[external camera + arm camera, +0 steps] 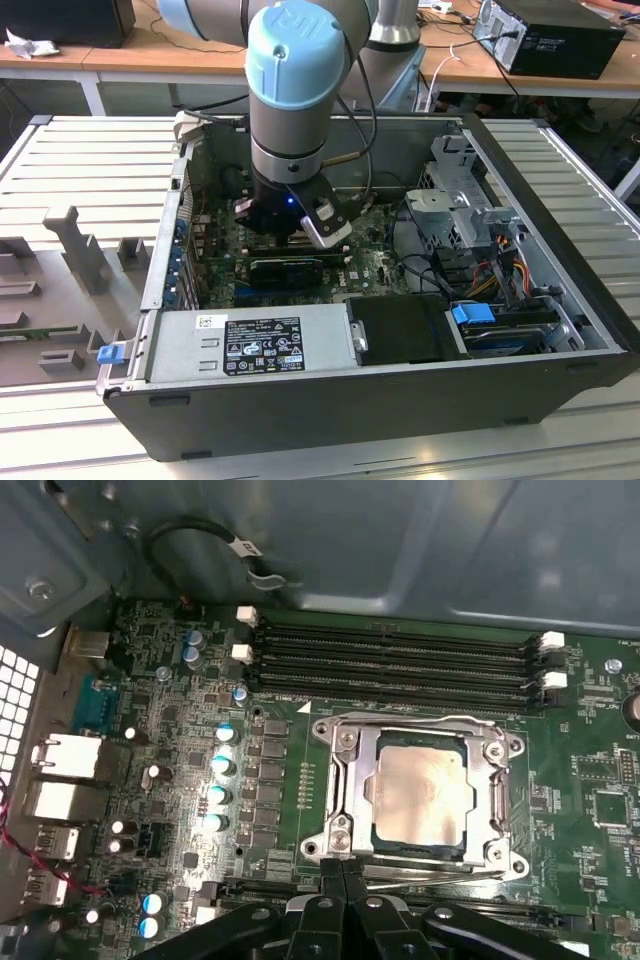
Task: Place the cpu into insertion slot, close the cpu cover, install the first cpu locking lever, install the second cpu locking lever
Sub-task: 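Install the second cpu locking lever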
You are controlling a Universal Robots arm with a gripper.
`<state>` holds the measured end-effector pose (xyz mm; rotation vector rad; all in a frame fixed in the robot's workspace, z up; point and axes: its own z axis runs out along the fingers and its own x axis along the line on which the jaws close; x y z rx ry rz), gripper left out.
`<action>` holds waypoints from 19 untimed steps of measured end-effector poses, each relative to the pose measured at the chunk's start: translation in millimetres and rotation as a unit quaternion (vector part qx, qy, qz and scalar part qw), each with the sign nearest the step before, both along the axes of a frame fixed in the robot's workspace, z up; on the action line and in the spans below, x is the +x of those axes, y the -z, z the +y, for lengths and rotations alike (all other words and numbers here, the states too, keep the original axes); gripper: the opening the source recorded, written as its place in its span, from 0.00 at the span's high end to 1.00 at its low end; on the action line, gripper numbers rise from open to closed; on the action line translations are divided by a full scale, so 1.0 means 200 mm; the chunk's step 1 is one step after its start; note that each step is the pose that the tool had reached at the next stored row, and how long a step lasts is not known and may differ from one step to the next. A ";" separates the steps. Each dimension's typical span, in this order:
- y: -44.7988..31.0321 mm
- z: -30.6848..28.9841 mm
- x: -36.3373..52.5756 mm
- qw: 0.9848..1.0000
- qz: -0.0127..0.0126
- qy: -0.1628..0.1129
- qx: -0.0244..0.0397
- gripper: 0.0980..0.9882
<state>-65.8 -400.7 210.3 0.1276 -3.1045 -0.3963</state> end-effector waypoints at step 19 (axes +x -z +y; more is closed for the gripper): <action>0.050 -0.009 -0.041 1.000 -0.001 -0.001 0.023 0.99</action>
